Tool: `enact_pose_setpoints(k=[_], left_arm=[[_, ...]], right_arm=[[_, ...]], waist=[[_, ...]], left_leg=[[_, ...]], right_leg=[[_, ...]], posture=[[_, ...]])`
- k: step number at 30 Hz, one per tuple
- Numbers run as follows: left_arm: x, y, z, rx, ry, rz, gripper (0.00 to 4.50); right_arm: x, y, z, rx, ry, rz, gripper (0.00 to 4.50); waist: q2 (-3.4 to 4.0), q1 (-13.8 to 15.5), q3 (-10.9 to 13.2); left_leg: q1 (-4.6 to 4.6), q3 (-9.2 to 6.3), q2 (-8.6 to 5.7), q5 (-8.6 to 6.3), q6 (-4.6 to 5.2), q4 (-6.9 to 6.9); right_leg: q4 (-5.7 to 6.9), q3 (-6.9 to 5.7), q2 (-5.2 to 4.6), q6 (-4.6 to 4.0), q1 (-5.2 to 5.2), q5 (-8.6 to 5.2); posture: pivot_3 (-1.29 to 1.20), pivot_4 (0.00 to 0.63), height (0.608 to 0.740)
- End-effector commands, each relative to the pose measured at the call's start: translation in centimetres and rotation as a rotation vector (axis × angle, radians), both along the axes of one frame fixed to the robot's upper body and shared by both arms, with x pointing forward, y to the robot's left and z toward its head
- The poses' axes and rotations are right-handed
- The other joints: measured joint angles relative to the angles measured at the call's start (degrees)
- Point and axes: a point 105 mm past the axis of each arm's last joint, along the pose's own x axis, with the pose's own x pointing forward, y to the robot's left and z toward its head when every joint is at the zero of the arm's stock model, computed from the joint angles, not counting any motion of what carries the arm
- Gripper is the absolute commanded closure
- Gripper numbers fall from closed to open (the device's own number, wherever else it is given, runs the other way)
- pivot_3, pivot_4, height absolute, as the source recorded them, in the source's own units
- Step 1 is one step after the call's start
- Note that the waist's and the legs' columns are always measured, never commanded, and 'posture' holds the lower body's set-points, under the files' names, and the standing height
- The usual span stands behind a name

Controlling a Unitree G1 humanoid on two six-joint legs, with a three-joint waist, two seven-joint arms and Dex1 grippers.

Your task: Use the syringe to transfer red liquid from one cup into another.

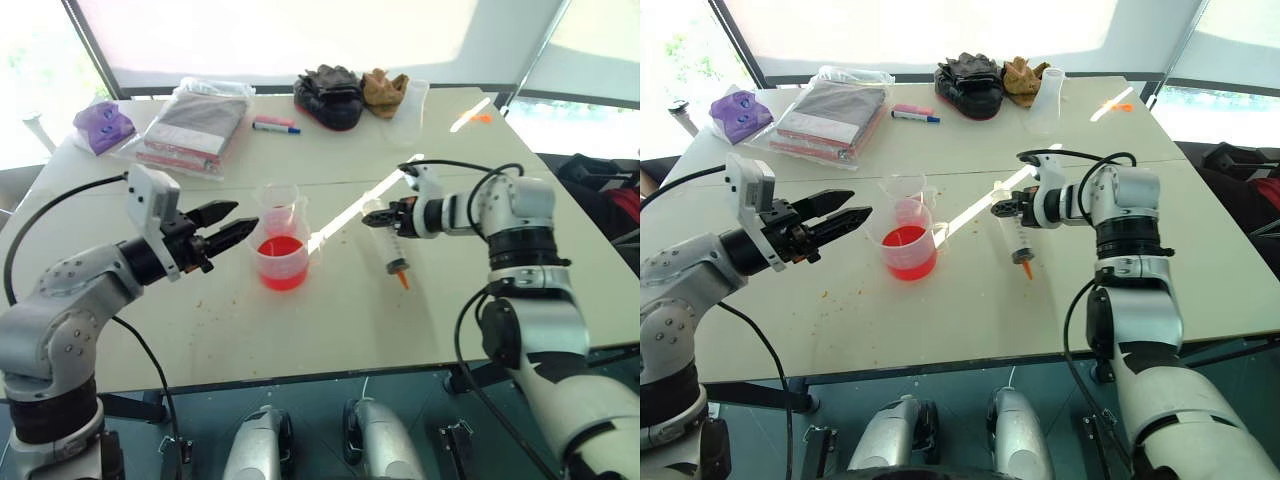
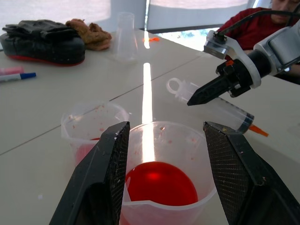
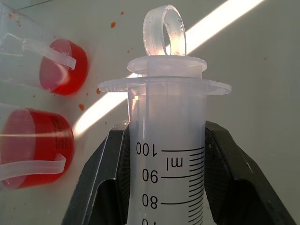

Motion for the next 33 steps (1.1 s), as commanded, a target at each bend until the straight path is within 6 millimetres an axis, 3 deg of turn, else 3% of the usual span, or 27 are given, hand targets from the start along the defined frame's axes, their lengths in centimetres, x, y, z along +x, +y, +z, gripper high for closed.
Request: enact_pose_setpoints(k=[1, 8, 14, 22, 27, 31, 33], left_arm=[[-0.5, -0.2, 1.0, -0.006, -0.054, 0.005, 1.92], [-0.3, -0.5, 0.8, -0.005, -0.049, 0.008, 1.92], [-0.5, -0.4, 0.8, -0.009, -0.046, 0.014, 1.92], [-0.7, 0.4, 0.6, -0.005, -0.028, 0.035, 1.92], [-1.4, 1.3, 0.3, 0.001, 0.007, 0.045, 1.92], [-2.1, 1.9, 0.0, -0.013, 0.043, 0.052, 1.92], [-2.6, 2.4, -0.4, 0.005, 0.068, 0.056, 1.92]], right_arm=[[0.7, 0.1, 0.8, 0.018, -0.038, -0.055, 3.02], [2.2, -0.8, -2.3, -0.072, -0.042, -0.164, 3.02], [3.0, -1.5, -2.8, -0.113, -0.092, -0.209, 0.21], [2.6, -3.0, -0.3, -0.181, -0.225, -0.162, 0.09], [-1.1, -3.2, 5.1, -0.06, -0.421, 0.002, 0.09], [-5.0, -2.8, 8.1, 0.038, -0.528, 0.15, 0.09], [-7.7, -3.1, 8.5, 0.039, -0.593, 0.237, 0.09]], waist=[[0.0, 0.35, 0.0], [0.0, 0.98, 0.0], [-0.06, 0.98, -0.07], [-0.06, 1.15, -0.06], [-0.02, 1.07, -0.04], [-0.02, 0.99, -0.04], [-0.03, 1.14, -0.04]], left_leg=[[-0.01, 0.0, -0.01, 0.0, 0.0, 0.0], [-0.01, 0.0, -0.05, -0.01, 0.02, 0.0], [0.08, -0.05, -0.05, -0.01, 0.02, 0.01], [0.02, -0.06, -0.05, -0.01, 0.02, 0.0], [-0.01, -0.04, -0.04, -0.03, 0.02, -0.05], [-0.01, -0.03, 0.04, -0.04, 0.01, -0.07], [0.0, -0.05, 0.05, -0.05, 0.0, -0.09]], right_leg=[[-0.02, 0.0, -0.01, 0.0, 0.01, 0.0], [-0.09, 0.0, -0.04, -0.01, 0.04, 0.0], [-0.08, -0.01, -0.02, -0.01, 0.14, -0.01], [-0.15, -0.03, -0.05, -0.15, 0.11, -0.1], [-0.16, -0.03, -0.07, -0.15, 0.02, -0.12], [-0.17, -0.03, -0.02, -0.17, -0.02, -0.12], [-0.18, -0.06, -0.01, -0.23, -0.01, -0.17]], posture=[[0.0, 0.15, 0.74], [0.0, 0.15, 0.74], [0.0, 0.15, 0.74], [0.0, 0.15, 0.74], [0.0, 0.15, 0.74], [0.0, 0.15, 0.74], [0.0, 0.15, 0.74]])
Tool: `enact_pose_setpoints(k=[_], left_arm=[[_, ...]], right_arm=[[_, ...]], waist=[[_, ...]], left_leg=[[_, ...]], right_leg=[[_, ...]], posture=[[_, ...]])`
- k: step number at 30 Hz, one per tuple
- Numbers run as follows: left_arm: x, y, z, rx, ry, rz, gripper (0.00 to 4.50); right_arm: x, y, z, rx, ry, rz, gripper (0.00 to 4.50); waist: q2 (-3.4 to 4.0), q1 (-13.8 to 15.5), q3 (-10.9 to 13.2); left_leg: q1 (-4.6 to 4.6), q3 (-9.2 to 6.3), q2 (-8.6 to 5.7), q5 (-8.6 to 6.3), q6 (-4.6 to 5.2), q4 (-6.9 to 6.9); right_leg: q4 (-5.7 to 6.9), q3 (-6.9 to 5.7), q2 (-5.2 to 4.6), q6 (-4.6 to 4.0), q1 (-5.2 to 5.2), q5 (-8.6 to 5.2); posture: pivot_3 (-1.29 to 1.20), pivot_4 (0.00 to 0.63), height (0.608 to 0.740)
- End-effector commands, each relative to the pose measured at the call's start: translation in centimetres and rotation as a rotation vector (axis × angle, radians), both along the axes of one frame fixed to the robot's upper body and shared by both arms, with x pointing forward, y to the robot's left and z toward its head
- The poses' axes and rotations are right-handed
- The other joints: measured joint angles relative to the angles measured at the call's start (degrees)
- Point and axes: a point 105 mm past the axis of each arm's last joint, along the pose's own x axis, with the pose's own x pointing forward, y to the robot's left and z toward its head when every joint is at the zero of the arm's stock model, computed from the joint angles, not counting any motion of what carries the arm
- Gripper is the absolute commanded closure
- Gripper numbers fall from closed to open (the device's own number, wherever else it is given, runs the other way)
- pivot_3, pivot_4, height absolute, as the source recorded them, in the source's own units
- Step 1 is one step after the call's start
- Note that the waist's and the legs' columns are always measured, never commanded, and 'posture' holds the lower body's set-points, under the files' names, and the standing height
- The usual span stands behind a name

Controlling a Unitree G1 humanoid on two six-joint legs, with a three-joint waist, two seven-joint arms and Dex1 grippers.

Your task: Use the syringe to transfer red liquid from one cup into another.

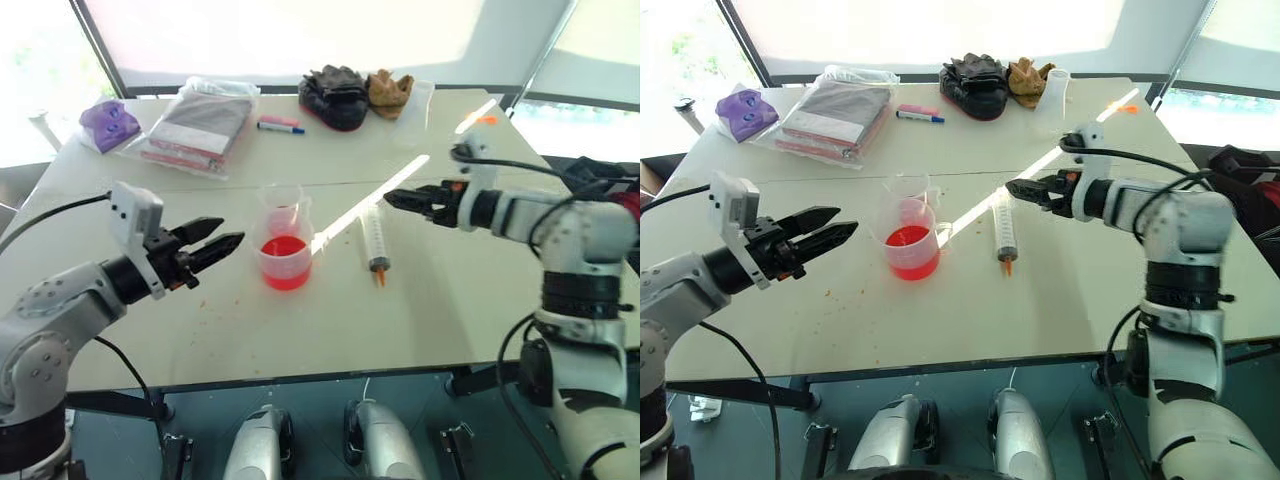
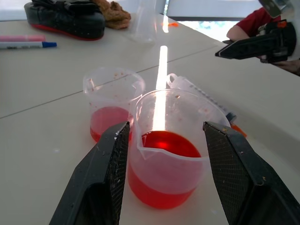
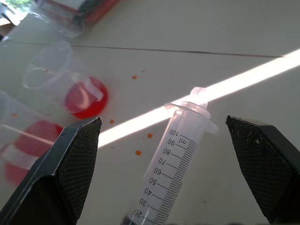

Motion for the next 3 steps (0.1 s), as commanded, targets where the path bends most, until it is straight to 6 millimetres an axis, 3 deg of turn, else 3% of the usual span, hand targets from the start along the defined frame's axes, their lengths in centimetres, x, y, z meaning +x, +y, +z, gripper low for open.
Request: enact_pose_setpoints(k=[1, 3], left_arm=[[-1.2, 0.8, 0.8, 0.022, -0.013, 0.004, 1.92], [-1.4, 1.3, 0.8, 0.027, 0.001, 0.013, 1.92]], right_arm=[[-4.4, 0.1, 1.8, -0.002, -0.135, 0.16, 0.09], [-5.8, -0.4, 0.9, -0.051, -0.158, 0.182, 0.09]], waist=[[0.0, 0.14, 0.0], [-0.01, 0.34, 0.0]], left_leg=[[-0.02, -0.02, 0.0, -0.01, -0.01, -0.01], [-0.03, -0.02, 0.0, -0.03, -0.01, -0.02]], right_leg=[[-0.04, -0.03, 0.0, -0.01, 0.0, -0.01], [-0.1, -0.03, -0.03, -0.04, 0.01, -0.05]], posture=[[0.0, 0.15, 0.74], [0.0, 0.15, 0.74]])
